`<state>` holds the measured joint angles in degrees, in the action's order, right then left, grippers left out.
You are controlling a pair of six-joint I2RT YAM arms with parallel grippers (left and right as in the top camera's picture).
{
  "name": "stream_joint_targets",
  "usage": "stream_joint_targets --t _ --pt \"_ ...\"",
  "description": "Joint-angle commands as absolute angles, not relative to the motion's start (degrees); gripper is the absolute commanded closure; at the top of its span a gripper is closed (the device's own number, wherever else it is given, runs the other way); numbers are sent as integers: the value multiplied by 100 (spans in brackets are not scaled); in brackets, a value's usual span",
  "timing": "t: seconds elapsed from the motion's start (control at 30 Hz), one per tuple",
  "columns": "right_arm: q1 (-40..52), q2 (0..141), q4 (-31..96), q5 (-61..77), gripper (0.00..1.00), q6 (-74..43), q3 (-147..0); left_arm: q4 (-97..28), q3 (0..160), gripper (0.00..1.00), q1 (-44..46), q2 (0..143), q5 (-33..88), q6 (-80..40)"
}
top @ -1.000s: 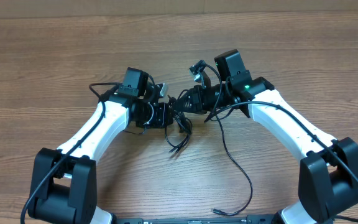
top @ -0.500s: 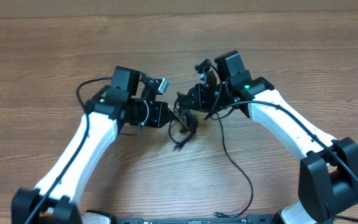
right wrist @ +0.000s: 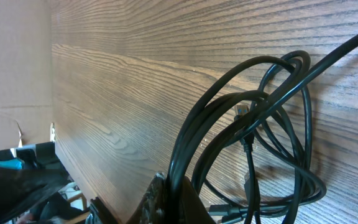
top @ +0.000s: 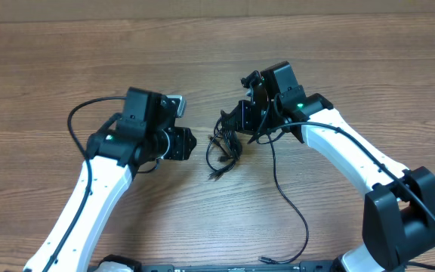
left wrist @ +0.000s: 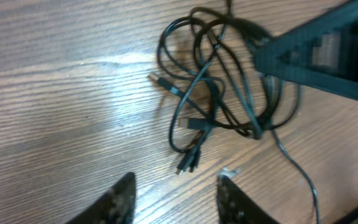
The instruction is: Untangle cables
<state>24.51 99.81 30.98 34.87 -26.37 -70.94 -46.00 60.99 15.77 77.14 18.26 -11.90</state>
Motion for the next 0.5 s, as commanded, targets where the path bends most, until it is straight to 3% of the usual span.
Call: stream_joint_targets --t 0.0,0.47 --pt "2462 9885 3074 3415 96 -2681 -7164 -4534 6086 55 1660 8213 1612 -1177" --pt "2462 9885 3074 3413 96 -2681 -7164 -3205 6086 62 1850 9714 2123 -1179"
